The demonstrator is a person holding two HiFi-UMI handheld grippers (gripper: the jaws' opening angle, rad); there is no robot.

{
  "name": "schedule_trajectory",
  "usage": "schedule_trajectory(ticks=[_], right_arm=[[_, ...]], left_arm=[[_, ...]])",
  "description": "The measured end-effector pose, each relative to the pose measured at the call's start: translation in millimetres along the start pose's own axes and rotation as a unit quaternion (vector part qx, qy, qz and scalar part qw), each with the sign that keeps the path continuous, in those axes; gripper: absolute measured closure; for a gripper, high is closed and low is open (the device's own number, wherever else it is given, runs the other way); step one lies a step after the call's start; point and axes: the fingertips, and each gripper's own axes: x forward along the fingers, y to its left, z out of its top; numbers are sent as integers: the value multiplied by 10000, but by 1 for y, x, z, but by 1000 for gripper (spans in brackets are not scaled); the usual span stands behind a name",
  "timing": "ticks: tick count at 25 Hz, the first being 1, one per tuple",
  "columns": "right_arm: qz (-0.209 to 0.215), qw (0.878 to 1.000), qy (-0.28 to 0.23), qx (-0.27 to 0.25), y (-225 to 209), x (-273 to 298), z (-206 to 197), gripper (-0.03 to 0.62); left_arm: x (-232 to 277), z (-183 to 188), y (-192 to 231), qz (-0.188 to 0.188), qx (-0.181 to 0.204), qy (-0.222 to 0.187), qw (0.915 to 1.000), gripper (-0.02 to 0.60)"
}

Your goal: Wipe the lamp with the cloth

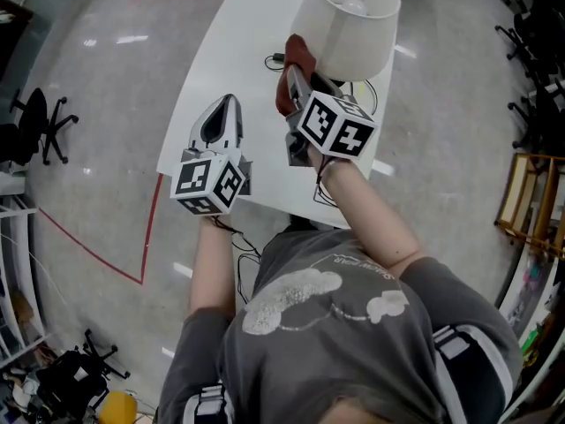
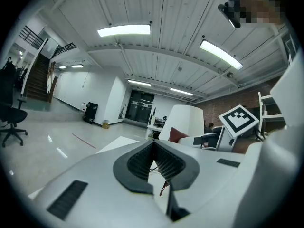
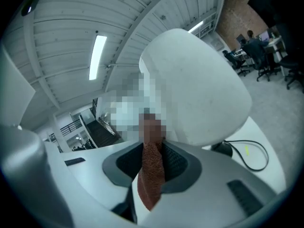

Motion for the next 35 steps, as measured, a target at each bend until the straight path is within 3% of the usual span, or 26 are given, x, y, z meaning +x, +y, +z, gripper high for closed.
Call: schedule_trajectory(ticks=[5,7,10,13,22,27,35], right_arm=[[115,9988,330,-342,-15,-10,-27,508],[270,9960,460,-717,-14,-18,-33,508],[682,9863,565,-1388,-10,-35,-32,508],[1188,9775,542,-1660,-3,-49,-17,508],[2348,9531,210,-1897,26,-79,68,508],[2601,9518,214,-1610,22,-79,110,507],[2764,9495,728,-1291,-6,-74,97,508]], left_arm=[[-6,-23,-10,108,-109,135,9998,575],[-7,-29,-16,162,-115,154,9997,575],[-5,-33,-30,233,-98,148,9996,575],[-1,-25,-49,280,-35,47,9996,575],[14,41,-108,345,152,-694,9969,575],[22,63,-136,424,475,-919,9937,575],[21,42,-151,851,412,-871,9917,575]])
